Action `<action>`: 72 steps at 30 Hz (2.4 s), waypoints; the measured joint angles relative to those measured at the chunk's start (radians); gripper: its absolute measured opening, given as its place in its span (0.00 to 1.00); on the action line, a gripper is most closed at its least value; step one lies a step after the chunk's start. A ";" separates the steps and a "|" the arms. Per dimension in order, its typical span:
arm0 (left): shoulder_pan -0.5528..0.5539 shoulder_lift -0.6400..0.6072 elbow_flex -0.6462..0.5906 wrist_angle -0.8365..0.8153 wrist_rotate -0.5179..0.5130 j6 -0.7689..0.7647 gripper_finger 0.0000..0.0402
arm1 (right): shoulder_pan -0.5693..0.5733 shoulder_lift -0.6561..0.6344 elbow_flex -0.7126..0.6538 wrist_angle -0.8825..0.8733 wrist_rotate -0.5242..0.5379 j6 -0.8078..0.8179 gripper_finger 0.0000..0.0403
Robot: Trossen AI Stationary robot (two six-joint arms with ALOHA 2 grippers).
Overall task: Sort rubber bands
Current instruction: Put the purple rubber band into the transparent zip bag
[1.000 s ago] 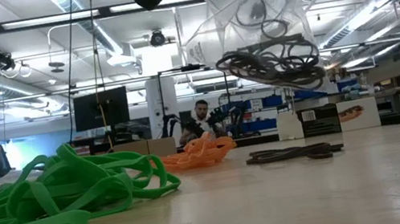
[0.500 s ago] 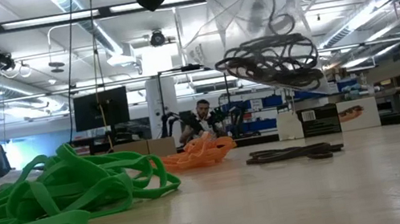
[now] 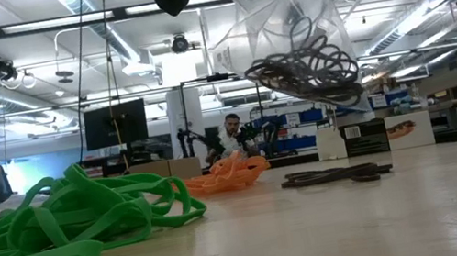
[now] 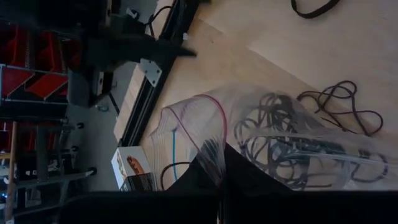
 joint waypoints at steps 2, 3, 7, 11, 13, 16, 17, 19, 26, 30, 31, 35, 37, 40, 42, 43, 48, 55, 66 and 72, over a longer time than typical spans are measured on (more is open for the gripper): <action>0.000 0.000 0.000 -0.011 0.000 -0.001 0.00 | 0.000 0.008 -0.035 0.006 0.070 0.002 0.46; 0.000 0.000 0.000 -0.017 -0.001 -0.002 0.00 | -0.003 0.013 -0.063 0.029 0.091 -0.007 0.46; 0.000 0.000 0.000 -0.048 -0.009 -0.030 0.00 | -0.047 0.052 -0.209 0.235 0.110 -0.071 0.46; -0.007 0.000 0.000 -0.090 -0.015 -0.053 0.00 | -0.111 0.133 -0.361 0.537 0.121 -0.157 0.45; -0.012 0.000 0.000 -0.109 -0.017 -0.055 0.00 | -0.144 0.188 -0.416 0.706 0.121 -0.200 0.45; -0.020 0.000 0.000 -0.130 -0.028 -0.057 0.00 | -0.189 0.288 -0.452 0.869 0.120 -0.260 0.44; -0.022 0.000 0.000 -0.136 -0.033 -0.057 0.00 | -0.204 0.324 -0.453 0.902 0.112 -0.279 0.44; -0.024 0.000 0.000 -0.143 -0.035 -0.058 0.00 | -0.233 0.397 -0.443 0.945 0.078 -0.304 0.43; -0.025 0.000 0.000 -0.150 -0.035 -0.076 0.00 | -0.331 0.571 -0.415 1.050 -0.022 -0.274 0.40; -0.025 0.000 0.000 -0.155 -0.035 -0.076 0.00 | -0.391 0.590 -0.413 1.062 -0.146 -0.263 0.14; -0.024 0.000 0.000 -0.156 -0.035 -0.076 0.00 | -0.402 0.590 -0.413 1.062 -0.179 -0.265 0.08; -0.025 0.000 0.000 -0.157 -0.035 -0.077 0.00 | -0.411 0.564 -0.415 1.040 -0.204 -0.253 0.01; -0.026 0.000 0.000 -0.159 -0.035 -0.079 0.00 | -0.400 0.531 -0.421 1.006 -0.204 -0.244 0.00; -0.027 0.000 0.000 -0.165 -0.035 -0.083 0.00 | -0.382 0.452 -0.426 0.921 -0.193 -0.228 0.00; -0.027 0.000 0.000 -0.169 -0.035 -0.084 0.00 | -0.364 0.378 -0.433 0.826 -0.159 -0.225 0.00; -0.027 0.000 0.000 -0.167 -0.035 -0.085 0.00 | -0.355 0.339 -0.433 0.790 -0.133 -0.223 0.00; -0.027 0.000 0.000 -0.154 -0.012 -0.079 0.00 | -0.317 0.111 -0.430 0.670 0.005 -0.191 0.00; -0.026 0.000 0.000 -0.113 0.016 -0.078 0.00 | -0.266 -0.164 -0.428 0.688 0.159 -0.215 0.00; -0.023 0.003 0.001 -0.057 0.067 -0.076 0.00 | -0.248 -0.303 -0.425 0.946 0.193 -0.359 0.00; -0.004 0.006 0.001 -0.037 0.082 -0.075 0.00 | -0.248 -0.296 -0.425 1.130 0.136 -0.418 0.00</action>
